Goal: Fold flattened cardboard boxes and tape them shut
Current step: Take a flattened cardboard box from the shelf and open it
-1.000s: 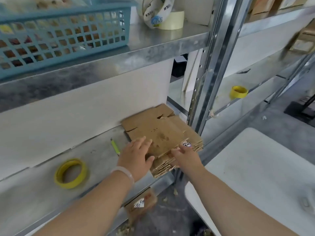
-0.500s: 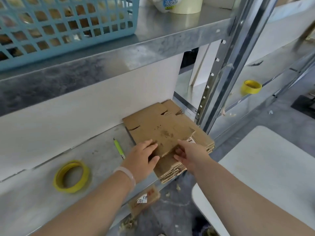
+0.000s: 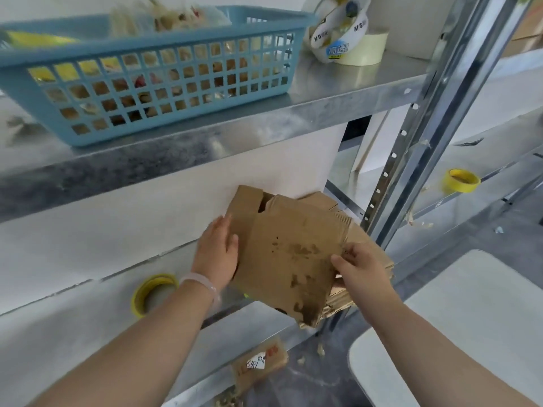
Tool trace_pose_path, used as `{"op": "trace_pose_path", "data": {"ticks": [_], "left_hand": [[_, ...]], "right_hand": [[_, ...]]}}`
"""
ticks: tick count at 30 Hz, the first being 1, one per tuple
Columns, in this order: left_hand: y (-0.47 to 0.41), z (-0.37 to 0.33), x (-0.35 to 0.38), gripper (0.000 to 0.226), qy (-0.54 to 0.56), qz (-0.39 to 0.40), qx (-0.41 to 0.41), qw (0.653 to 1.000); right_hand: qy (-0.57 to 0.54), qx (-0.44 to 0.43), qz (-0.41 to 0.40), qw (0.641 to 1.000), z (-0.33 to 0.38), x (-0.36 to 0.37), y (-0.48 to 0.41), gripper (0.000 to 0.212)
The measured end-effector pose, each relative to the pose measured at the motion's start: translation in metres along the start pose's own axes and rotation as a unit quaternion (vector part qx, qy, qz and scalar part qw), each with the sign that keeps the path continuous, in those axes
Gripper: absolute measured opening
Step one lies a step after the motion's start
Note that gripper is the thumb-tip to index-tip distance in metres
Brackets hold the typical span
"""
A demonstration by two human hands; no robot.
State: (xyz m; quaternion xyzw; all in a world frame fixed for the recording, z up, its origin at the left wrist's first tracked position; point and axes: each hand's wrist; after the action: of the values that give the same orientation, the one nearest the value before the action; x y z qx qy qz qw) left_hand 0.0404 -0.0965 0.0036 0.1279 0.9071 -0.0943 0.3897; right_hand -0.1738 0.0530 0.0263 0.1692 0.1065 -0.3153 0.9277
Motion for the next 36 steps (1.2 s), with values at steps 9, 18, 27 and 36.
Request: {"op": "trace_pose_path", "data": {"ticks": [9, 18, 27, 36], "left_hand": [[0.063, 0.053, -0.08, 0.039, 0.212, -0.19, -0.18, 0.942], [0.142, 0.12, -0.164, 0.026, 0.273, -0.28, -0.212, 0.896], [0.187, 0.179, -0.236, 0.044, 0.337, -0.255, -0.24, 0.874], [0.19, 0.253, -0.26, 0.038, 0.274, -0.184, -0.194, 0.924]], "right_hand": [[0.051, -0.127, 0.151, 0.979, 0.028, 0.062, 0.011, 0.018], [0.08, -0.232, 0.268, 0.932, 0.051, 0.18, 0.068, 0.03], [0.122, -0.311, 0.297, 0.895, 0.06, 0.286, 0.134, 0.049], [0.142, -0.349, 0.282, 0.882, 0.03, 0.338, 0.155, 0.057]]}}
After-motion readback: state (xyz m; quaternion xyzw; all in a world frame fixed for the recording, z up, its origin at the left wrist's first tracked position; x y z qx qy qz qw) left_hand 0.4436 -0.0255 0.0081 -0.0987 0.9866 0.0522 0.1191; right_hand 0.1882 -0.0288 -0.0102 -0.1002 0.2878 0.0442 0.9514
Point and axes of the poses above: each hand's wrist, its own y-axis away from the middle knuckle, its own x-axis out of the palm, z = x × y, and after that the axes turned 2 degrees about -z, right-handed
